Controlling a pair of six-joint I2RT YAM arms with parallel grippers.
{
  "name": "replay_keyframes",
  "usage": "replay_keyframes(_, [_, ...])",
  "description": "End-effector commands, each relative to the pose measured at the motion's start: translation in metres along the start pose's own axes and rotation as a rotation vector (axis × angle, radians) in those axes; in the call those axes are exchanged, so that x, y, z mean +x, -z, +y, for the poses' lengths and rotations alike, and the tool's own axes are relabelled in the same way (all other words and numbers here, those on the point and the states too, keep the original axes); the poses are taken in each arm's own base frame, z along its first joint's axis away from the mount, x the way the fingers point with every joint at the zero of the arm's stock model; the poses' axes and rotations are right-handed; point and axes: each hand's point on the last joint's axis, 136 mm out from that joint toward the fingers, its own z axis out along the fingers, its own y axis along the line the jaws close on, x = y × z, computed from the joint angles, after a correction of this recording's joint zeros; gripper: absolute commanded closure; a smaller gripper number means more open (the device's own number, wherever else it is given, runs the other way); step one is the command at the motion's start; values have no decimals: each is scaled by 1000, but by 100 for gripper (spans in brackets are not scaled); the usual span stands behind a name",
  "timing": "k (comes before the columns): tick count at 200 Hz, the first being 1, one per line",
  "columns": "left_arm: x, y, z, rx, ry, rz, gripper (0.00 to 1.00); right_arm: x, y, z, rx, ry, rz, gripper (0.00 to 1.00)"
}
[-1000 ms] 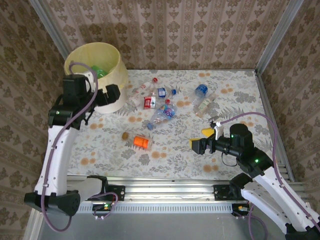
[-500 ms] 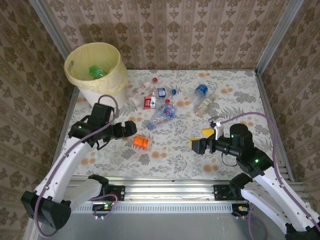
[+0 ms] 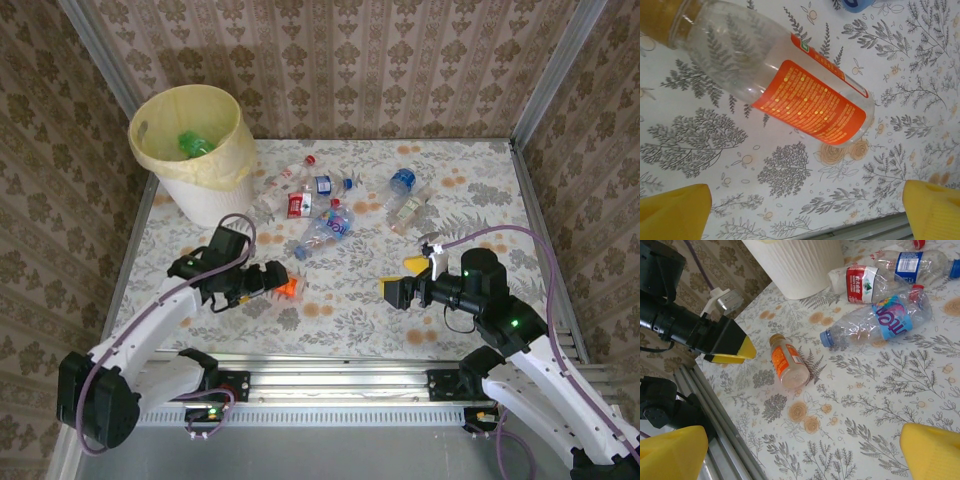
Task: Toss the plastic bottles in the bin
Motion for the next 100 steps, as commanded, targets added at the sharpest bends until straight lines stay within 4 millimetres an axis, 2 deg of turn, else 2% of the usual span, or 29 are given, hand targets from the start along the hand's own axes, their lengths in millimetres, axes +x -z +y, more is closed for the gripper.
replay_keyframes(1, [0,-10,-3,21,28,13,2,7,0,1,-13,4,12,0])
replay_keyframes(74, [-6,-29,7,-23,61,15,2,8,0,1,-15,1,16,0])
replay_keyframes(100, [-11,-33,5,-12,56,3,2,8,0,2,-17,-1,18,0])
